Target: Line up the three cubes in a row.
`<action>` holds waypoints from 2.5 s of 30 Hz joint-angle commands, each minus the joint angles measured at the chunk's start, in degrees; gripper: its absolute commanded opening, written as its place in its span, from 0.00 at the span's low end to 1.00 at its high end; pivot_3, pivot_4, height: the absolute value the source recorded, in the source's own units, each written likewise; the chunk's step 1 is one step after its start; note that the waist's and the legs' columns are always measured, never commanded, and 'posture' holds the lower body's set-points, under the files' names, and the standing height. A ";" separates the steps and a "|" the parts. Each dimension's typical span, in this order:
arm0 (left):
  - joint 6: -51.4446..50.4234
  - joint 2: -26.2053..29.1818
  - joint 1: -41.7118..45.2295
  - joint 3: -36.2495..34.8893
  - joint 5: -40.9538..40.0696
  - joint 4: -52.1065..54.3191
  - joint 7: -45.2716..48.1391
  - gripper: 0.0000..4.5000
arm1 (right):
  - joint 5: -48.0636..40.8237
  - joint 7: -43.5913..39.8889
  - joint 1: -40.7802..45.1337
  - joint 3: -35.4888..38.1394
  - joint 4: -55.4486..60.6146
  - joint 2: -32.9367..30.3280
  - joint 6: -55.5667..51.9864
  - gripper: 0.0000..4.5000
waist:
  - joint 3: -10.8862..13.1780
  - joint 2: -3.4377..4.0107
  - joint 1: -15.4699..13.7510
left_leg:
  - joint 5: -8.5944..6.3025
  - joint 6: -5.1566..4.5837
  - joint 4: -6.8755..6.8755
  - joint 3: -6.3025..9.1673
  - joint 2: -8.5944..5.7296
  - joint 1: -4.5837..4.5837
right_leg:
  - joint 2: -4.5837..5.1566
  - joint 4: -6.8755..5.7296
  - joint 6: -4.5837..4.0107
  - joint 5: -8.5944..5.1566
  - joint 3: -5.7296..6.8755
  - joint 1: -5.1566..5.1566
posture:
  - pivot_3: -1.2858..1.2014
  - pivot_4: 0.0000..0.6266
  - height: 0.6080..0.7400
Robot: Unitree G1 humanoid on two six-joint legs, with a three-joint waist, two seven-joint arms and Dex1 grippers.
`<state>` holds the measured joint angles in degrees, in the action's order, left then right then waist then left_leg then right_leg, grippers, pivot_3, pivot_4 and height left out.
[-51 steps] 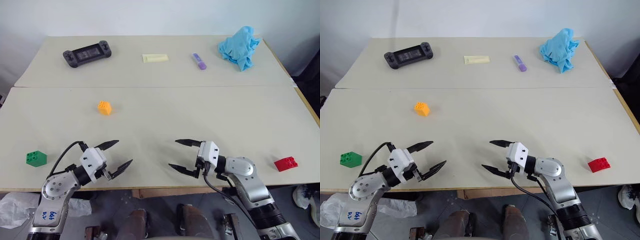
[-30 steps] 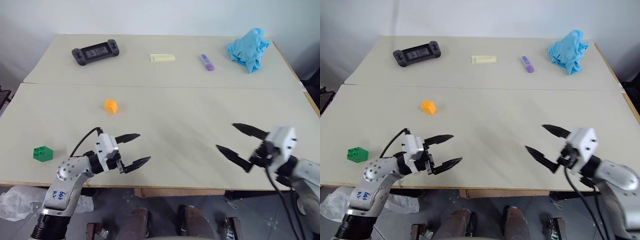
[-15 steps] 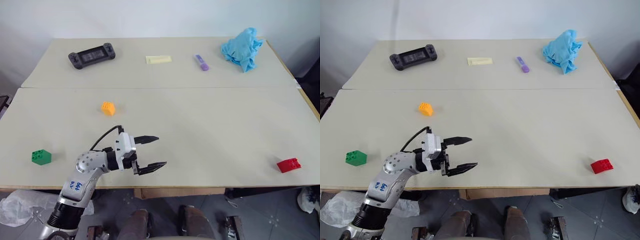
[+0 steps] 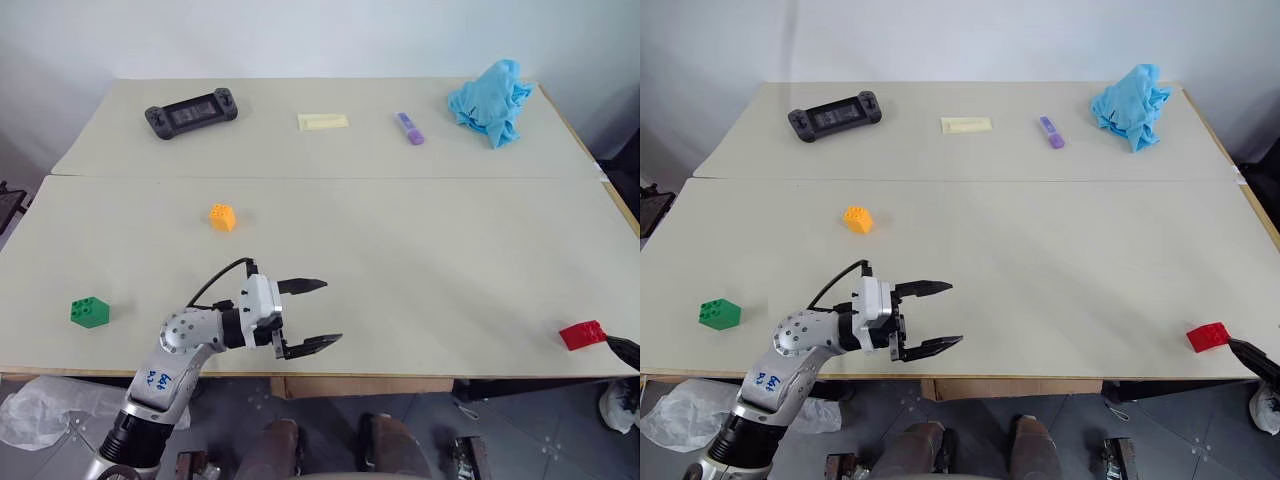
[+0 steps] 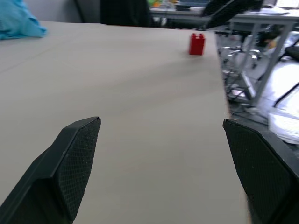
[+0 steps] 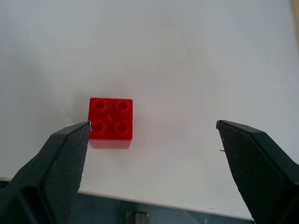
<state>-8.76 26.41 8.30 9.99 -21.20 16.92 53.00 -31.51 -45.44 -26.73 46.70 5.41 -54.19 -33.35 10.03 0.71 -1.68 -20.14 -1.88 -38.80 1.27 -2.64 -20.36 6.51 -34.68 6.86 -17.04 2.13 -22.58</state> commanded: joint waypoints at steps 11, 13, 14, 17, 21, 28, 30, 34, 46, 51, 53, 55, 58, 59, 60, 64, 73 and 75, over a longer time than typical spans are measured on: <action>-0.29 -0.98 -0.45 1.04 -1.39 3.56 0.05 1.00 | 6.46 -1.87 11.85 -13.01 -11.32 -1.15 2.45 0.80 | -0.23 -0.82 0.32 | -0.06 -0.03 -0.17 0.00 0.02 0.08 | -0.04 0.31 0.19 0.11 0.02 0.27 | 0.52 0.24 1.00; -0.35 -0.88 -0.44 0.84 -1.45 3.65 -0.10 1.00 | 5.90 -2.29 12.97 -13.19 -11.84 -0.65 2.02 0.66 | -0.24 -0.81 0.14 | -0.08 -0.04 -0.17 0.00 0.01 0.07 | -0.04 0.32 0.20 0.11 0.01 0.27 | 0.52 0.24 1.00; -0.35 -0.77 -0.57 0.65 -1.46 3.70 -0.19 1.00 | 6.06 -2.43 13.30 -13.26 -12.02 -0.57 2.37 0.59 | -0.24 -0.79 -0.05 | -0.09 -0.04 -0.17 0.02 0.02 0.06 | -0.04 0.33 0.20 0.11 0.03 0.27 | 0.52 0.24 1.00; -0.05 -0.47 -1.17 0.39 -1.39 3.80 -0.29 1.00 | 6.64 -2.04 13.86 -12.89 -12.29 -0.30 3.87 0.59 | -0.24 -0.78 -0.22 | -0.12 -0.02 -0.16 0.09 0.01 0.00 | -0.03 0.33 0.17 0.10 0.10 0.22 | 0.52 0.24 1.00; 0.27 -0.52 -1.67 0.59 -1.06 3.99 -0.66 1.00 | 4.89 -2.89 13.76 -9.55 -10.59 -0.70 3.82 0.59 | -0.22 -0.74 -0.12 | -0.17 -0.05 -0.16 0.09 0.00 -0.02 | -0.03 0.41 0.17 0.10 0.12 0.23 | 0.52 0.24 1.00; 0.63 -1.23 -1.79 1.70 -0.82 3.87 -0.79 1.00 | 2.80 -4.55 13.82 -3.42 -8.55 -2.53 1.37 0.88 | -0.18 -0.27 0.12 | -0.17 -0.06 -0.15 0.06 0.00 -0.09 | -0.03 0.46 0.19 0.11 0.12 0.18 | 0.52 0.24 1.00; 0.72 -1.39 -1.69 1.98 -0.87 3.76 -0.62 1.00 | 3.06 -4.70 14.17 -2.43 -8.37 -3.08 1.44 0.99 | -0.20 -0.15 0.15 | -0.17 -0.06 -0.14 0.04 0.00 -0.09 | -0.03 0.45 0.19 0.11 0.11 0.16 | 0.52 0.24 1.00; 0.73 -1.56 -1.33 2.16 -1.04 3.52 -0.42 1.00 | -0.68 -7.51 12.70 0.09 -3.33 -4.73 -6.55 0.99 | -0.20 -0.11 0.15 | -0.17 -0.06 -0.12 0.02 0.01 -0.09 | -0.04 0.45 0.19 0.11 0.11 0.14 | 0.52 0.24 1.00; 1.27 -1.63 -0.54 2.13 -1.31 2.15 0.96 1.00 | 4.26 -8.26 4.88 -5.71 3.57 -7.13 -13.71 0.99 | -0.21 -0.06 -0.08 | -0.20 -0.11 -0.13 0.04 0.00 -0.17 | -0.03 0.53 0.21 0.11 0.10 0.12 | 0.52 0.24 1.00; 1.19 -1.53 -0.14 1.83 -1.35 1.90 1.26 1.00 | 5.65 -9.13 6.21 -8.26 1.17 -6.10 -11.46 0.96 | -0.20 -0.05 0.03 | -0.20 -0.10 -0.12 0.03 0.00 -0.17 | -0.04 0.52 0.21 0.11 0.12 0.11 | 0.52 0.24 1.00; 1.00 -1.55 0.09 1.82 -1.37 1.96 1.21 1.00 | 6.41 -8.92 7.13 -9.34 -0.14 -5.72 -9.79 0.86 | -0.20 -0.05 0.05 | -0.20 -0.10 -0.13 0.03 -0.01 -0.17 | -0.04 0.52 0.21 0.12 0.12 0.11 | 0.52 0.24 1.00; 0.95 -1.52 0.22 1.79 -1.37 1.95 1.18 1.00 | 6.76 -8.89 7.82 -9.95 -0.92 -5.50 -8.89 0.70 | -0.20 -0.05 0.05 | -0.20 -0.10 -0.13 0.03 0.00 -0.17 | -0.04 0.52 0.21 0.12 0.13 0.11 | 0.52 0.24 1.00; 1.03 -1.10 0.15 1.41 -1.33 1.90 1.26 1.00 | 6.41 -11.07 8.29 -11.20 -1.98 -5.92 -7.97 0.47 | -0.20 -0.04 0.06 | -0.19 -0.10 -0.13 0.03 -0.01 -0.17 | -0.04 0.51 0.22 0.12 0.14 0.10 | 0.52 0.24 1.00; 1.09 -0.86 0.06 1.10 -1.30 1.85 1.22 1.00 | 6.50 -12.47 8.41 -11.97 -2.51 -6.37 -6.92 0.40 | -0.20 -0.04 0.09 | -0.19 -0.10 -0.13 0.03 -0.01 -0.17 | -0.05 0.52 0.22 0.12 0.14 0.11 | 0.52 0.24 1.00; 1.21 -0.59 -0.16 0.64 -1.27 1.68 1.12 1.00 | 6.80 -13.21 9.10 -12.59 -2.98 -6.31 -5.07 0.32 | -0.20 -0.05 0.12 | -0.19 -0.10 -0.13 0.03 -0.01 -0.17 | -0.05 0.51 0.22 0.12 0.14 0.11 | 0.52 0.24 1.00; 0.78 0.38 -1.05 -2.23 -1.92 0.73 -0.15 1.00 | 5.58 -18.54 16.84 -18.02 -1.47 -8.18 -0.49 0.33 | -0.17 -0.04 0.70 | -0.19 -0.09 -0.16 0.00 0.00 -0.14 | -0.07 0.49 0.23 0.12 0.12 0.12 | 0.52 0.24 1.00; 1.06 2.50 -4.93 -11.87 -3.51 -1.38 -2.60 1.00 | 11.98 -25.75 51.47 -48.63 2.40 -5.00 2.11 0.33 | 0.04 0.01 1.38 | -0.15 0.06 -0.17 -0.02 0.09 -0.12 | -0.11 0.28 0.15 0.08 0.20 -0.03 | 0.52 0.24 1.00; 1.16 3.13 -6.56 -14.31 -3.63 -1.66 -3.56 1.00 | 14.30 -27.28 57.62 -54.91 1.58 -1.90 2.40 0.33 | 0.05 -0.02 1.12 | -0.17 0.06 -0.21 0.15 0.08 -0.26 | -0.09 0.33 0.12 0.07 0.39 -0.07 | 0.52 0.24 1.00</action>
<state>-8.54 29.20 2.24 -2.24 -24.20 14.69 50.10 -18.90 -71.27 28.71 -5.17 6.37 -57.16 -31.69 10.08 0.70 -0.56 -20.33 -1.84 -39.03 1.43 -2.58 -20.71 6.44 -34.33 6.98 -16.98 2.52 -22.70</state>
